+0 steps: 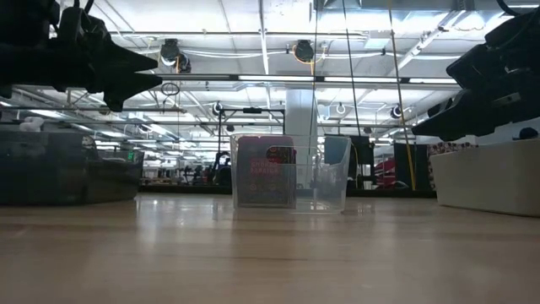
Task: Sort spices by type
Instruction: Return to Home Position
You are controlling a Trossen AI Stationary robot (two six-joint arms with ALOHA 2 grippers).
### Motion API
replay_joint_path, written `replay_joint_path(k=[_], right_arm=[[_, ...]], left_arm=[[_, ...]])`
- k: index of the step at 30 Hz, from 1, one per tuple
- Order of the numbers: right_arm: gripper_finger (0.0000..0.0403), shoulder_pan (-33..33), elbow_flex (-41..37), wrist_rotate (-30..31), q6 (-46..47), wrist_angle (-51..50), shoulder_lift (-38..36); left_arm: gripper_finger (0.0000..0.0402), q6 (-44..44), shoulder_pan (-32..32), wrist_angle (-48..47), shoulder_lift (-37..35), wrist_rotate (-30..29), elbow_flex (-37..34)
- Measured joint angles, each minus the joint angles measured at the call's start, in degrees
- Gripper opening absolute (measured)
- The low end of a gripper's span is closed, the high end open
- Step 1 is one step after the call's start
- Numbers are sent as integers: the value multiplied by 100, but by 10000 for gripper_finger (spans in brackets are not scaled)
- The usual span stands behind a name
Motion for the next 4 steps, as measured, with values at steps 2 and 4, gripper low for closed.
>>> replay_joint_path(k=[2,4], right_arm=[[0,0,0,1,0,0,0],[0,0,0,1,0,0,0]], left_arm=[[207,0,1,1,0,0,0],[207,0,1,-1,0,0,0]])
